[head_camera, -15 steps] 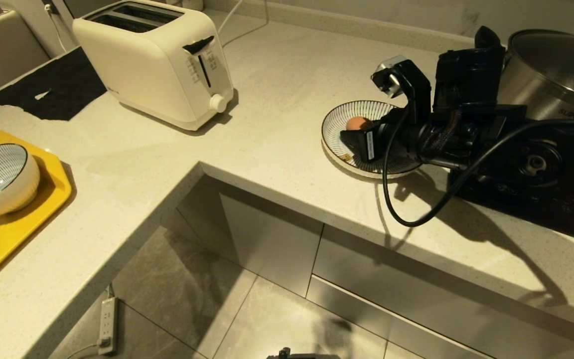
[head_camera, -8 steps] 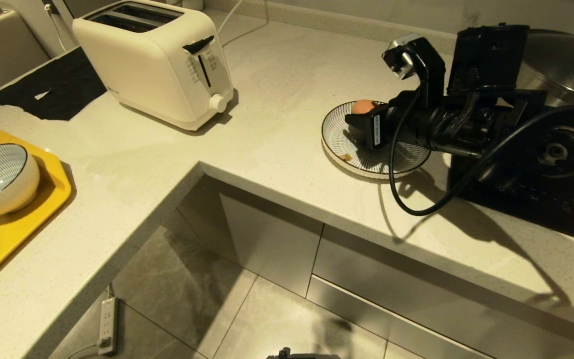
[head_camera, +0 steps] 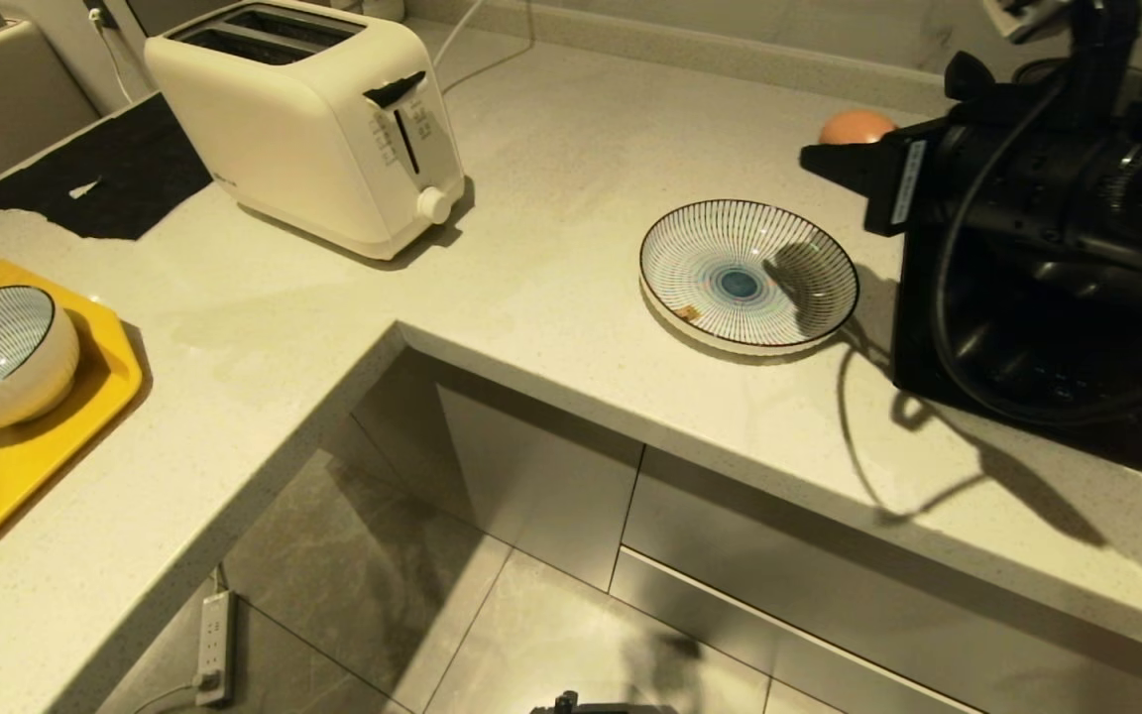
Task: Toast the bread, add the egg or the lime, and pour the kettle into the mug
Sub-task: Put the egg in the bowl
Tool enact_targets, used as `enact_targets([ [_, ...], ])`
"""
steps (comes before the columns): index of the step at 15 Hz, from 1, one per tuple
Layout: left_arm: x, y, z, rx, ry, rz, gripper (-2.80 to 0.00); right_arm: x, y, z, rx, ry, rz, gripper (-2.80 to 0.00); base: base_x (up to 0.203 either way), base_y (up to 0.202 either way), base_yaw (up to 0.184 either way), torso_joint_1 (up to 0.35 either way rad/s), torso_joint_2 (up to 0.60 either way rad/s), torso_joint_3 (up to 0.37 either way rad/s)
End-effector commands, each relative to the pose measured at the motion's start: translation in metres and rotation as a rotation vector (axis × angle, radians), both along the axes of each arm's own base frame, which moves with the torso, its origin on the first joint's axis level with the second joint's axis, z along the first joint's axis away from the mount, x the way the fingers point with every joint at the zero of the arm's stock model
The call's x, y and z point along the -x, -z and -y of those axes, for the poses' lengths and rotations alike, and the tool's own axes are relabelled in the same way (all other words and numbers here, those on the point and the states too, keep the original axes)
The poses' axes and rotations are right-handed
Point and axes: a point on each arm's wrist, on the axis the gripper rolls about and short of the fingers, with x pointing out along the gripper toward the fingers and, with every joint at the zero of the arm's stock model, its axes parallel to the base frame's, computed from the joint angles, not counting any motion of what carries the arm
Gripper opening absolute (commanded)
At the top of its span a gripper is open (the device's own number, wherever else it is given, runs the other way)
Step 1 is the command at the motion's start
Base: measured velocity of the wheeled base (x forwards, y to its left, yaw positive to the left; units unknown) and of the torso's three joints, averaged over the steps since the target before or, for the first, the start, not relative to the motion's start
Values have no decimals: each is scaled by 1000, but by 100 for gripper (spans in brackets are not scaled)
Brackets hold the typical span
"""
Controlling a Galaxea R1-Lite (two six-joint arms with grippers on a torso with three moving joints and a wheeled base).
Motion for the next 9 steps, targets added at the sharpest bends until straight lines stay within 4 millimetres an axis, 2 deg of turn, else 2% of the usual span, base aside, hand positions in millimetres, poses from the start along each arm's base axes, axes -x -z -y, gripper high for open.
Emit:
enact_targets([
  [1,0,0,0,0,-2,-1,-280,56,-13,40,-32,65,66,-280,0,0,0,0,0,0],
  [5,0,0,0,0,-1,-1,-280,110,11,82,-34,186,63,-280,0,0,0,0,0,0],
  [9,0,0,0,0,-1,-1,-280,141,25,105,-44,301,81,-280,0,0,0,0,0,0],
])
